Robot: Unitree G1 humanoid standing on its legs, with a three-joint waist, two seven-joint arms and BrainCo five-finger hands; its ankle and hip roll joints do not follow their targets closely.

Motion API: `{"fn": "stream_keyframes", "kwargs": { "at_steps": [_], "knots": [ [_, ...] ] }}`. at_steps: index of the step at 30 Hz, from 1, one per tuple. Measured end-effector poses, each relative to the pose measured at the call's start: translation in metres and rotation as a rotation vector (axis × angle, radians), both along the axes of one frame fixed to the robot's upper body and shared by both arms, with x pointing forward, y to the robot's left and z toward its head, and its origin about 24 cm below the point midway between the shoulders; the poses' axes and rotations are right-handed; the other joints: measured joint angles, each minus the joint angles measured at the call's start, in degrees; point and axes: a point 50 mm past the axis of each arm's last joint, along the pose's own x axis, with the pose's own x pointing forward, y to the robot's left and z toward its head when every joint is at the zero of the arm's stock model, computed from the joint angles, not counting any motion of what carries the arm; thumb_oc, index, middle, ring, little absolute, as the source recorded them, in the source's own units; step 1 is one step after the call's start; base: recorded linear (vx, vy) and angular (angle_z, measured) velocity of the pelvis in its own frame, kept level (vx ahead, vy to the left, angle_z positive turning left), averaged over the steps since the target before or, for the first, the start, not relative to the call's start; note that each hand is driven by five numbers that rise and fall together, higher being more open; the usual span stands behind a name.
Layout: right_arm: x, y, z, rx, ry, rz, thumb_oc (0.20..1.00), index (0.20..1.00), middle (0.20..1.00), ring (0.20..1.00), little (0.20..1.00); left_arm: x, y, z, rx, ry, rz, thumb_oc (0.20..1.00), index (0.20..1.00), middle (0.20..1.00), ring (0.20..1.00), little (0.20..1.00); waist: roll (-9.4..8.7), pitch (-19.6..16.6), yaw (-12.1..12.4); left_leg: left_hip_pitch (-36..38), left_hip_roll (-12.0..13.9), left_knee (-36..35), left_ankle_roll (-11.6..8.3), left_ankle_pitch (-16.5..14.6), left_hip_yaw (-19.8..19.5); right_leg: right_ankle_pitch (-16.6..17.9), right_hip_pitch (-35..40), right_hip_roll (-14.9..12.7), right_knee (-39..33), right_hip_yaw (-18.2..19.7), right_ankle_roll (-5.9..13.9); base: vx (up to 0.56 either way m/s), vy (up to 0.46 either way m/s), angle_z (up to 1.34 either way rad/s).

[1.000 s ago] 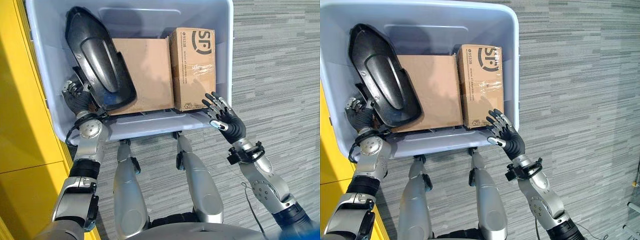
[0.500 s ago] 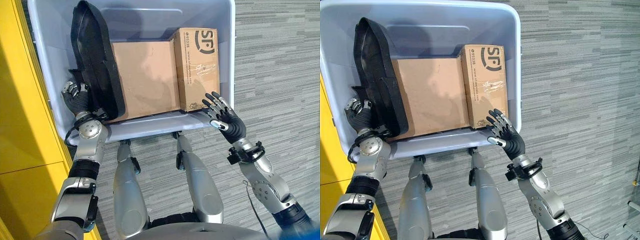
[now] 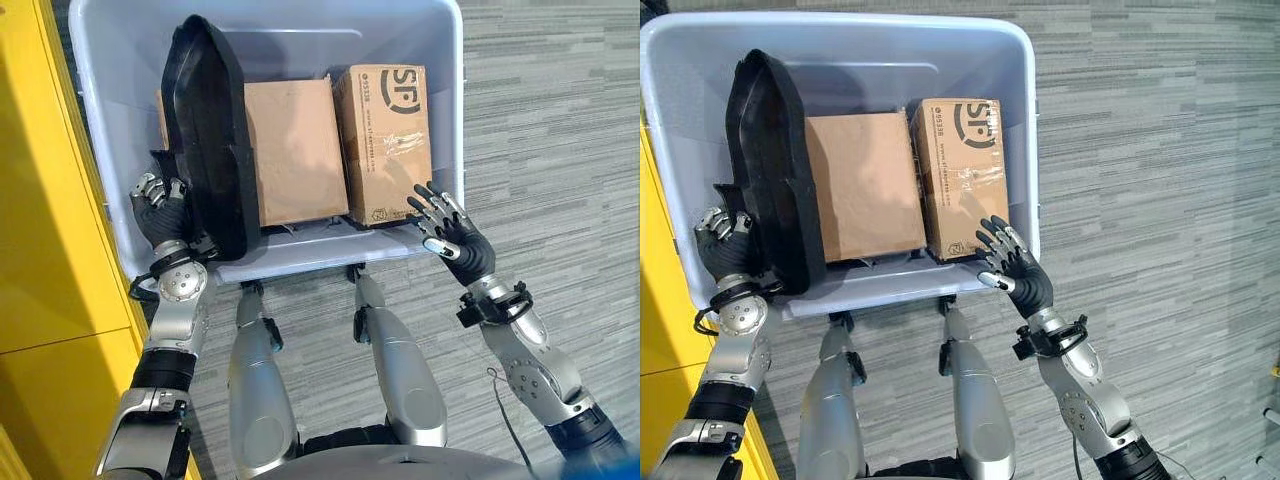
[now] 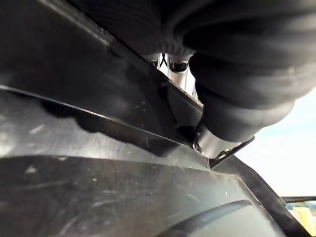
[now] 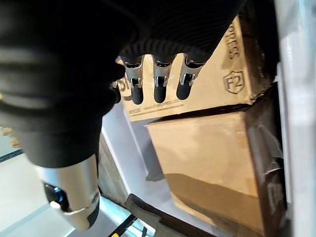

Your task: Move parts from the plastic box to the shelf.

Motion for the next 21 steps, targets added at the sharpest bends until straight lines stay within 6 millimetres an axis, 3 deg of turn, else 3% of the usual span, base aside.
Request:
{"fn": "stream_keyframes", "kwargs": {
  "at_steps": [7, 16, 21],
  "knots": [
    [0.003, -0.001, 0.006, -0.002, -0.025, 0.001, 1.000, 1.000, 1.000, 1.000, 1.000, -0.017, 0.012, 0.021, 0.033, -0.095, 0.036, 0.200, 0.200, 0.200, 0.200, 0.200, 0.60, 0.08, 2.73, 1.89, -0.50, -1.28, 0.19, 0.98, 0.06, 0.21, 1.30, -0.38, 0.00, -0.06, -0.10, -0.01, 0.005, 0.01],
    [0.005, -0.005, 0.008, -0.012, -0.027, -0.005, 1.000, 1.000, 1.000, 1.000, 1.000, -0.029, 0.008, 0.031, 0.111, -0.129, -0.025, 0.200, 0.200, 0.200, 0.200, 0.200, 3.68, 0.32, 5.01, 4.51, -1.38, -1.39, 0.60, 1.29, -0.75, 0.27, 4.53, -1.30, 0.00, -0.76, 0.15, -0.02, -0.001, 0.06],
    [0.006, -0.007, 0.006, -0.023, -0.018, -0.001, 1.000, 1.000, 1.000, 1.000, 1.000, -0.037, 0.001, 0.027, 0.150, -0.102, -0.107, 0.200, 0.200, 0.200, 0.200, 0.200, 6.70, 0.28, 5.25, 7.74, -1.52, -1.37, 0.62, 1.27, -1.18, -0.41, 7.73, -1.47, 0.74, -1.10, 0.48, -0.01, -0.035, 0.05]
  ]
}}
